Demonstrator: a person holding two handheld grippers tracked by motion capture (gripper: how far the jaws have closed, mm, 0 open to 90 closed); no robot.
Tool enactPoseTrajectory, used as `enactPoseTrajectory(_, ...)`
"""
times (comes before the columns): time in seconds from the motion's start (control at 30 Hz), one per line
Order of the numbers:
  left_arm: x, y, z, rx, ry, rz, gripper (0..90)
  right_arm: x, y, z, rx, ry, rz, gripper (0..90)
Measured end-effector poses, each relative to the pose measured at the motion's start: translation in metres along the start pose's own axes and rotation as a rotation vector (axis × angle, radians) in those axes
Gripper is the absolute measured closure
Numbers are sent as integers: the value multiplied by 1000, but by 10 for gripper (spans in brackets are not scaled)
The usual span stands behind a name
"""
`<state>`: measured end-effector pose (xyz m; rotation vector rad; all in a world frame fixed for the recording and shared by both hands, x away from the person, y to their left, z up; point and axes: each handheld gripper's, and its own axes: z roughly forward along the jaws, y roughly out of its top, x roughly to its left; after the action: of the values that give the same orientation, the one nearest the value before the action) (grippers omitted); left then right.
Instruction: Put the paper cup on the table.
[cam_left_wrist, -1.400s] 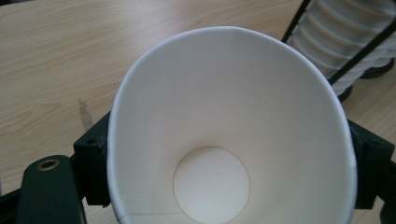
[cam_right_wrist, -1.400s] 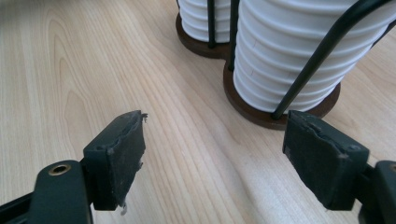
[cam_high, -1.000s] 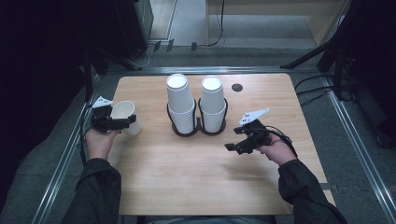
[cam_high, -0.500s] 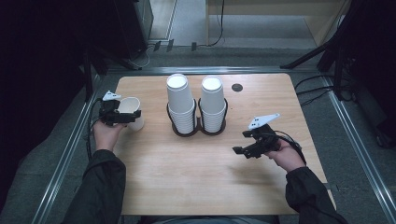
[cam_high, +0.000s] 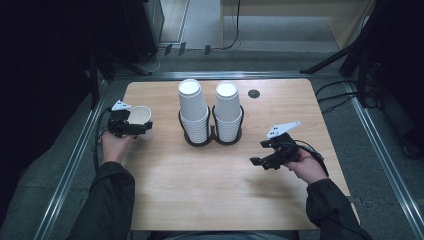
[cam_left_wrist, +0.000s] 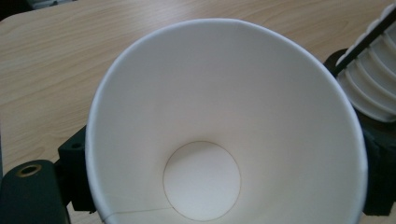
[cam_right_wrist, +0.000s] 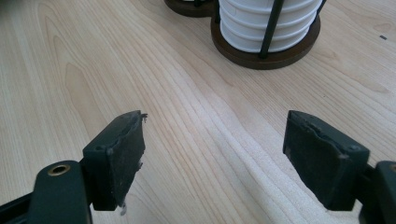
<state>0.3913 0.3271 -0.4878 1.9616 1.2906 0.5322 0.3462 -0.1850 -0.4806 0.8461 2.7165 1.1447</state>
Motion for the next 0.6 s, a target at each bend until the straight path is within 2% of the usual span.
enactPoseTrajectory(0.07,0,1,0,-5,-19,3,66,0,0,0,1,2,1,208)
enactPoseTrajectory(0.13,0,1,0,4,-11,0,31,0,0,0,1,2,0,209)
enactPoseTrajectory(0.4,2,4,-7,21,-56,-40,0,0,0,-1,5,-2,0,208)
enactPoseTrajectory(0.5,0,8,-9,39,-36,-26,0,0,0,-1,3,-10,-6,208)
enactPoseTrajectory(0.6,-1,11,-13,32,-36,-24,0,0,1,-1,0,-6,-8,208)
